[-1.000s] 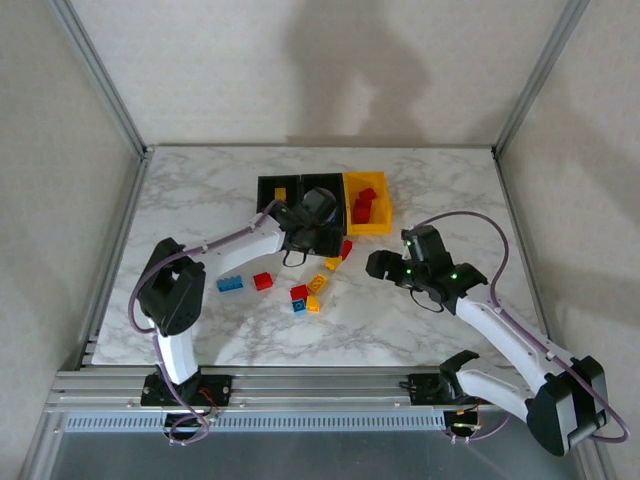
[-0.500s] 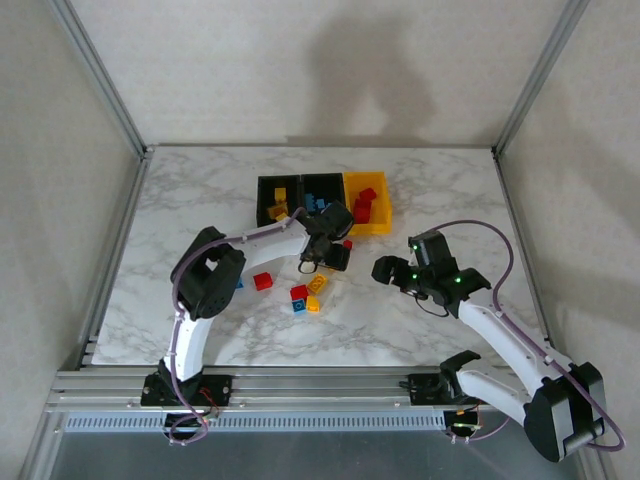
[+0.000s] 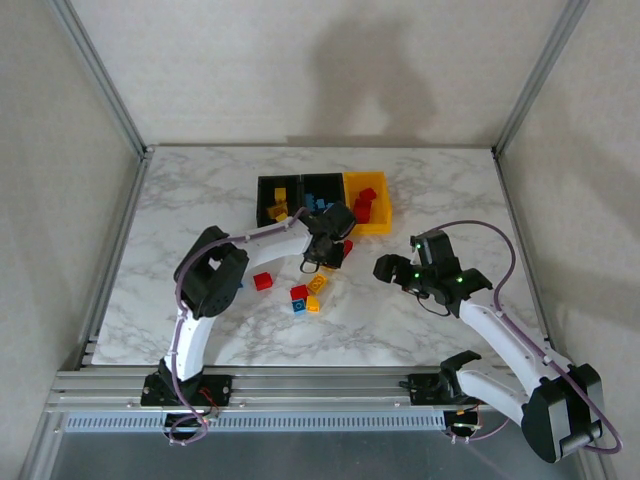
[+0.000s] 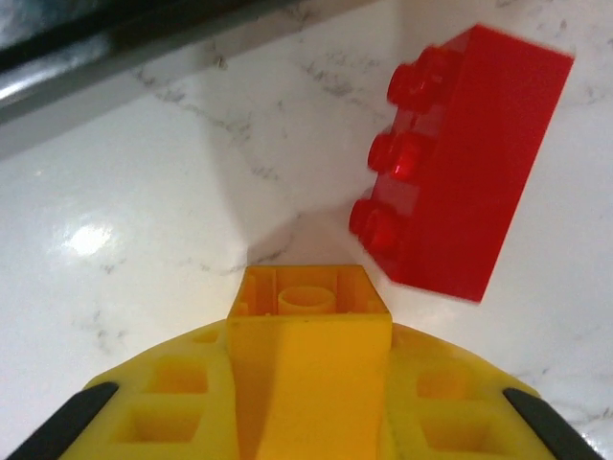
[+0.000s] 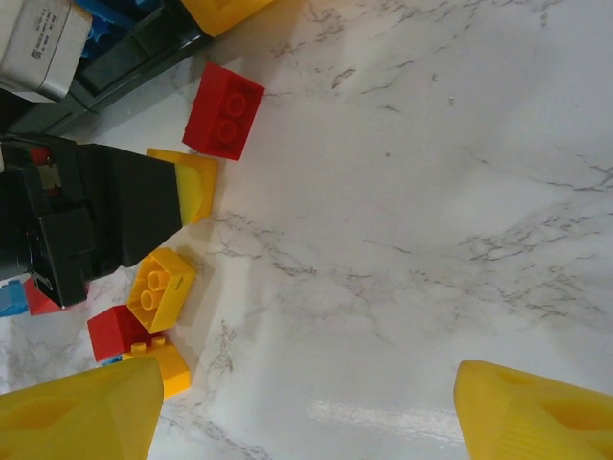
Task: Sort the legos into containers by color
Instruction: Pick up the lego from the center of the table, then place the lego in the container.
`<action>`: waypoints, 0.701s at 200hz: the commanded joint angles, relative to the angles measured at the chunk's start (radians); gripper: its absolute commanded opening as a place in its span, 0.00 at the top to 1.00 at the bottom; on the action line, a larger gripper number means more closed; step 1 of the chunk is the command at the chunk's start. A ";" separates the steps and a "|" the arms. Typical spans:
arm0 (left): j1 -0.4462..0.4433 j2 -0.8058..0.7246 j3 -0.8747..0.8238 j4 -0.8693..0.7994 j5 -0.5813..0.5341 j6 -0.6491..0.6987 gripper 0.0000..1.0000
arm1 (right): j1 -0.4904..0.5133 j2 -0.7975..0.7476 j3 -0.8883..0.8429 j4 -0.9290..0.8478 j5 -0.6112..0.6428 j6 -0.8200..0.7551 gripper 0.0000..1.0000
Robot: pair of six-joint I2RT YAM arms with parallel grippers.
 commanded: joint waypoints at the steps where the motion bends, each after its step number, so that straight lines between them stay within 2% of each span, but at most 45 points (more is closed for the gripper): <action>1: -0.005 -0.105 -0.037 -0.020 0.004 -0.012 0.88 | -0.007 -0.002 -0.014 0.038 -0.045 -0.030 0.20; 36: -0.002 -0.220 -0.085 -0.009 -0.033 -0.031 0.90 | 0.027 -0.027 0.008 0.101 -0.121 -0.051 0.21; 69: 0.034 -0.305 -0.114 -0.014 -0.085 -0.065 0.89 | 0.160 0.045 0.079 0.141 -0.051 -0.060 0.21; 91: 0.085 -0.335 -0.118 -0.023 -0.115 -0.079 0.89 | 0.222 0.098 0.115 0.195 -0.028 -0.051 0.21; 140: 0.213 -0.307 -0.047 -0.019 -0.133 -0.093 0.89 | 0.269 0.206 0.194 0.250 -0.009 -0.049 0.21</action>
